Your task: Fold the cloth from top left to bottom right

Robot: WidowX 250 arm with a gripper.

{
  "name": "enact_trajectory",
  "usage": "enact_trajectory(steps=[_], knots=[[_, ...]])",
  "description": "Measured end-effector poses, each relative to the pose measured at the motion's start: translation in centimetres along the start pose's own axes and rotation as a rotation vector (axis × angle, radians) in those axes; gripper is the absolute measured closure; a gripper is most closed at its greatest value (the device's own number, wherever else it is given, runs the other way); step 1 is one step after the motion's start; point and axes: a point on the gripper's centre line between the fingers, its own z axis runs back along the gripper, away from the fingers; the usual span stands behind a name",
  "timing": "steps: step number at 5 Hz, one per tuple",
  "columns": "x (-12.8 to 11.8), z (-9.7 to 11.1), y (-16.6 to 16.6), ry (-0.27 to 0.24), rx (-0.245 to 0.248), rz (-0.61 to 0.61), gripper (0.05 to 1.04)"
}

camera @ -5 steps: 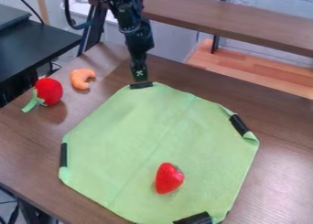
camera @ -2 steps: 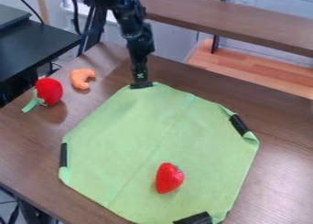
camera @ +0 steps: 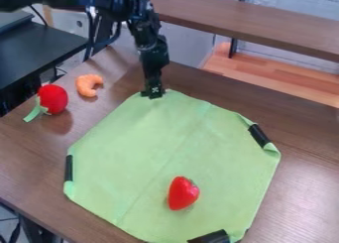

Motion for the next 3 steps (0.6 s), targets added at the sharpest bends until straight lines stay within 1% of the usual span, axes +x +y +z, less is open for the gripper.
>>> enact_trajectory(steps=[1, 2, 3], knots=[[0.13, -0.37, -0.03, -0.002, -0.028, 0.022, 0.084], [0.15, -1.12, -0.44, -0.007, -0.062, 0.047, 0.134], [0.50, -1.04, -0.51, -0.027, -0.069, 0.063, 0.437]])
